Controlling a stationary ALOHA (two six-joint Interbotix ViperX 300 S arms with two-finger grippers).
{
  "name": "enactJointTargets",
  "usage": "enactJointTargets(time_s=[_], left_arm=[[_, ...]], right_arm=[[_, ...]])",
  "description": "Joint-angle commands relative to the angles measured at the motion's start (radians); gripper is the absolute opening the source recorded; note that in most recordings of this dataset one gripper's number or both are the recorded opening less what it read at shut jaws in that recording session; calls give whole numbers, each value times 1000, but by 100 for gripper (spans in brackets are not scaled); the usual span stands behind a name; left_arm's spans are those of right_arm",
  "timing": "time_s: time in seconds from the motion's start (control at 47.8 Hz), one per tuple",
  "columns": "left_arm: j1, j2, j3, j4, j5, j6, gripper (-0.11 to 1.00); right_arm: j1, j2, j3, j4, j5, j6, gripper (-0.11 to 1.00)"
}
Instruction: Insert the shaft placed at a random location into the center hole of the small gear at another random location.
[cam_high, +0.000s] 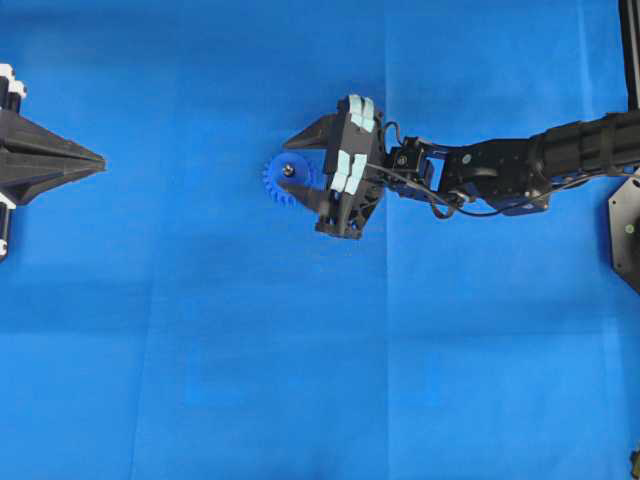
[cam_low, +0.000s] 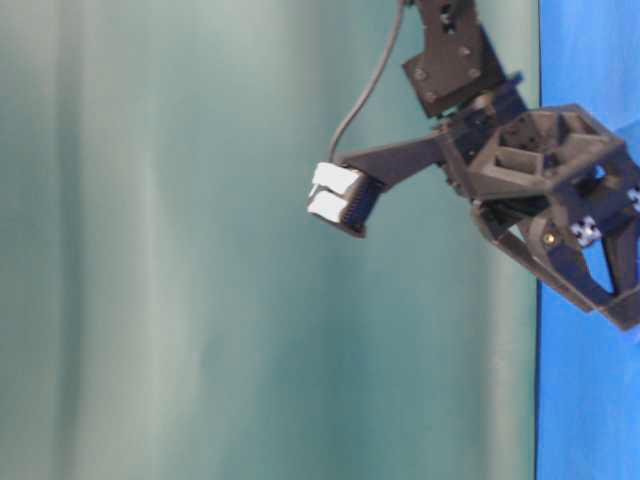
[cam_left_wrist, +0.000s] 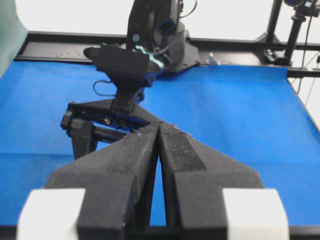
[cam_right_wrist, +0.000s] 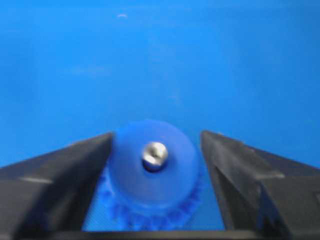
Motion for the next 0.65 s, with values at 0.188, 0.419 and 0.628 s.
enactJointTargets(time_s=[0.188, 0.419, 0.628], left_arm=[[0, 3, -11, 0, -5, -2, 0], [0, 5, -11, 0, -5, -2, 0], [-2, 3, -11, 0, -5, -3, 0]], right_arm=[[3, -106, -8, -5, -3, -12, 80], [3, -169, -8, -6, 25, -14, 80], [3, -196, -8, -6, 48, -14, 80]])
